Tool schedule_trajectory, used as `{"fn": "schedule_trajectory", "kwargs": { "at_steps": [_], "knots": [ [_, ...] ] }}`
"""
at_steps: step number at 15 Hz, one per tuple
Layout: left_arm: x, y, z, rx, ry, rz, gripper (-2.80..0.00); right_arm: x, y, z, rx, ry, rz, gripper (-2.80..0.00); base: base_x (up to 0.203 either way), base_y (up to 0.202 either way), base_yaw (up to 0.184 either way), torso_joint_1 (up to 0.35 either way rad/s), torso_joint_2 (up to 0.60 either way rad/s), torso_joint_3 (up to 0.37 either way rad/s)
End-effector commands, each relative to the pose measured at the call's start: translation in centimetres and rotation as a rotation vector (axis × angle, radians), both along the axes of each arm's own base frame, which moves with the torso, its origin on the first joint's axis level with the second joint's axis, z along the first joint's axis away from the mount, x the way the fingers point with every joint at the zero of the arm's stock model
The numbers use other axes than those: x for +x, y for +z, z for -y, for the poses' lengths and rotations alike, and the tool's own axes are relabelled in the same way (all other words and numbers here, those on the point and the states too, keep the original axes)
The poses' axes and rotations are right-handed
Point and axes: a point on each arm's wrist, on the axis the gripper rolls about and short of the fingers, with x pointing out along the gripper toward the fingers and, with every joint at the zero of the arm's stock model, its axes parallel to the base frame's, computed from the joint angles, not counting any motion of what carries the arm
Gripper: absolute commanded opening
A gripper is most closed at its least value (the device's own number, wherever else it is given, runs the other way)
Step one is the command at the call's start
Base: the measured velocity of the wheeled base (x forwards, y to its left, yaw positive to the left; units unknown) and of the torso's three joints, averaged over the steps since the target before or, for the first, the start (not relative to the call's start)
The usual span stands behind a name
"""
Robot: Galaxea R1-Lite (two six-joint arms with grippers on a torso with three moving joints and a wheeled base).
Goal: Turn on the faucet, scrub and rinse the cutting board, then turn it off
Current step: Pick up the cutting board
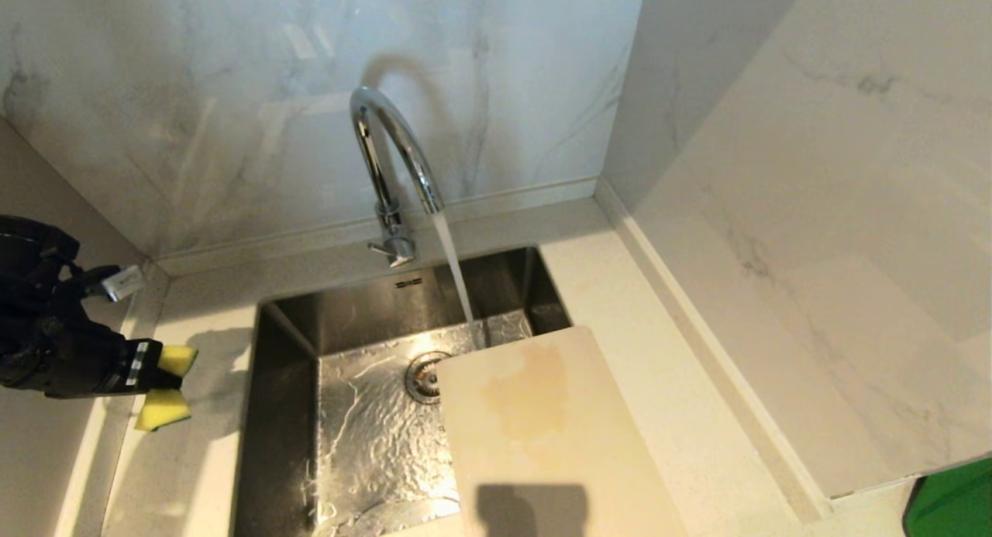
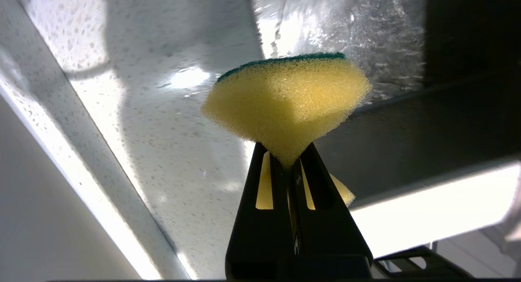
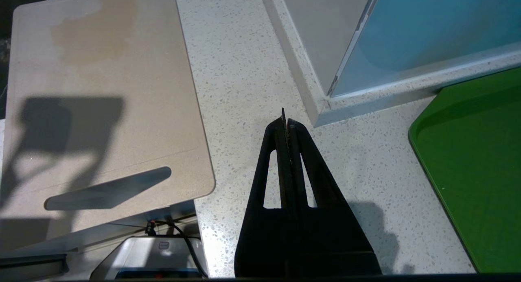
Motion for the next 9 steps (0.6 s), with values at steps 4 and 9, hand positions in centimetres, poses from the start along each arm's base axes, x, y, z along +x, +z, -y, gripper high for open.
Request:
{"fn": "schedule_trajectory", "kwargs": {
  "at_steps": [4, 9],
  "knots": [
    [-5.4, 3.5, 2.0, 0.008, -0.064, 0.122, -2.80, 0.0, 0.0, 0.0, 0.000, 0.001, 0.000, -2.80, 0.000, 0.000, 0.000, 0.000, 0.00, 0.000],
    [-10.7, 4.1, 2.4, 0.020, -0.072, 0.202, -2.80, 0.0, 0.0, 0.0, 0.000, 0.001, 0.001, -2.80, 0.000, 0.000, 0.000, 0.000, 0.00, 0.000]
  ]
}}
